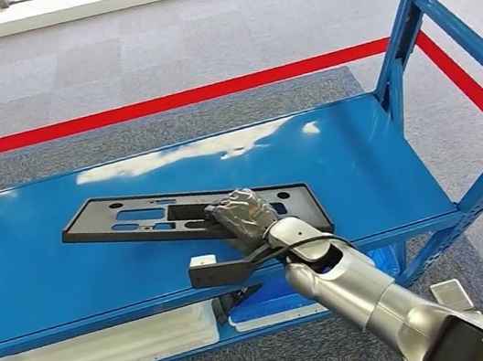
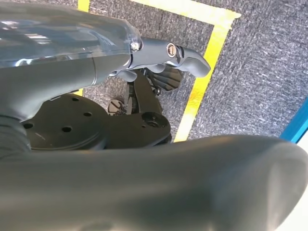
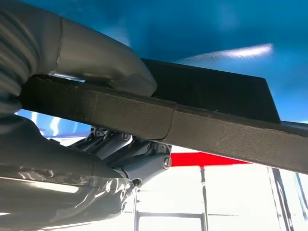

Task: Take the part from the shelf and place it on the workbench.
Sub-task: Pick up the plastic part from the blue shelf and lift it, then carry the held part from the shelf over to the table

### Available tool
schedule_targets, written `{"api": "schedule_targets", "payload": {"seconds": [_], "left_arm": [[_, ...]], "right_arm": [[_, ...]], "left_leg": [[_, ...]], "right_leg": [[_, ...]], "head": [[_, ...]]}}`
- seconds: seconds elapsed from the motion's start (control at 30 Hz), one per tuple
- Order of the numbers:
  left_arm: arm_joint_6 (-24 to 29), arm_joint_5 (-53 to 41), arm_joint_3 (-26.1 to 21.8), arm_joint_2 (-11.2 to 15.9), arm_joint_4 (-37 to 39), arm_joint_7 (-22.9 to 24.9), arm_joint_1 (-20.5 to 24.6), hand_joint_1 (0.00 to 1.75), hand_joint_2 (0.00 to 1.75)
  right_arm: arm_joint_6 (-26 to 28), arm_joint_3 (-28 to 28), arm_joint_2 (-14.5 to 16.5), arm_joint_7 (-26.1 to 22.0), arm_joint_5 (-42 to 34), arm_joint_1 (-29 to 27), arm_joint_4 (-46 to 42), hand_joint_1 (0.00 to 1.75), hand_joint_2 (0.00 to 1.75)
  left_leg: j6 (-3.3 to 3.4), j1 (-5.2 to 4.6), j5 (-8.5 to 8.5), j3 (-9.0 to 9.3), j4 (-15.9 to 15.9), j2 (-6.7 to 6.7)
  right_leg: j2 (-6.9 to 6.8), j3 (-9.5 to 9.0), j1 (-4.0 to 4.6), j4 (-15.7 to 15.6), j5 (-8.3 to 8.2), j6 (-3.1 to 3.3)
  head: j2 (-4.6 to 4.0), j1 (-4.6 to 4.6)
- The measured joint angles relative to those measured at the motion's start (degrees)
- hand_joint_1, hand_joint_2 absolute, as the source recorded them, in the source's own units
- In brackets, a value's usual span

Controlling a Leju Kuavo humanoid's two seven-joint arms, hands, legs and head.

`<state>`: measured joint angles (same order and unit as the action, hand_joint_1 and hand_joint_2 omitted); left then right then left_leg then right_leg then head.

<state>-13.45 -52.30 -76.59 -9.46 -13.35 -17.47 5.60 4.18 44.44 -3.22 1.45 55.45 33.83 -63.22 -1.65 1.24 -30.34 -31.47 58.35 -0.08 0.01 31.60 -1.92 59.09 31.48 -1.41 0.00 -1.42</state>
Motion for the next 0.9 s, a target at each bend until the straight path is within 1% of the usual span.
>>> {"api": "schedule_targets", "payload": {"seconds": [0.17, 0.37, 0.5, 0.6, 0.73, 0.9], "left_arm": [[0.23, 0.67, -0.06, -0.04, 0.0, -0.28, -0.13, 0.0, 0.0], [0.65, 0.97, -0.19, -0.19, 0.0, -0.28, -0.36, 0.0, 0.0], [0.89, 0.95, -0.21, -0.25, 0.0, -0.32, -0.45, 0.0, 0.0], [0.81, 0.86, -0.21, -0.29, 0.0, -0.95, -0.45, 0.0, 0.0], [0.19, 0.49, -0.2, -0.33, 0.0, -2.6, -0.54, 0.0, 1.75], [-0.92, -0.46, 0.02, -0.35, 0.0, -4.49, -0.66, 0.0, 1.75]], "right_arm": [[1.25, -6.05, -2.24, -3.62, -3.26, -7.49, -11.52, 1.75, 1.75], [0.92, -14.74, -4.48, -8.86, -8.62, -16.64, -23.84, 1.75, 1.75], [0.46, -20.27, -5.4, -12.92, -14.92, -21.94, -30.38, 1.75, 1.75], [-0.5, -24.23, -5.77, -15.94, -20.99, -25.55, -34.86, 1.75, 1.75], [-3.8, -29.39, -6.2, -20.46, -30.98, -29.96, -40.32, 1.75, 1.75], [-10.96, -35.62, -6.61, -25.97, -45.55, -34.07, -45.42, 1.75, 1.75]], "left_leg": [[0.04, 0.0, -0.04, -0.01, 0.0, -0.01], [0.06, -0.01, -0.05, -0.01, 0.0, -0.03], [0.06, -0.01, -0.05, -0.01, 0.0, -0.04], [0.07, -0.01, -0.05, -0.01, 0.0, -0.04], [0.07, -0.01, -0.06, -0.06, 0.0, -0.04], [0.09, -0.01, -0.07, -0.09, 0.0, -0.05]], "right_leg": [[-0.02, -0.01, 0.0, -0.01, 0.01, -0.01], [-0.08, -0.03, -0.01, -0.02, 0.02, -0.02], [-0.09, -0.04, -0.01, -0.02, 0.02, -0.02], [-0.09, -0.03, -0.01, -0.02, 0.02, -0.02], [-0.09, 0.01, -0.01, -0.02, 0.03, -0.02], [-0.09, 0.03, -0.01, -0.02, 0.03, -0.02]], "head": [[0.0, -0.01], [0.0, 0.0], [-0.01, 0.0], [0.0, 0.0], [0.0, 0.0], [0.0, 0.0]]}}
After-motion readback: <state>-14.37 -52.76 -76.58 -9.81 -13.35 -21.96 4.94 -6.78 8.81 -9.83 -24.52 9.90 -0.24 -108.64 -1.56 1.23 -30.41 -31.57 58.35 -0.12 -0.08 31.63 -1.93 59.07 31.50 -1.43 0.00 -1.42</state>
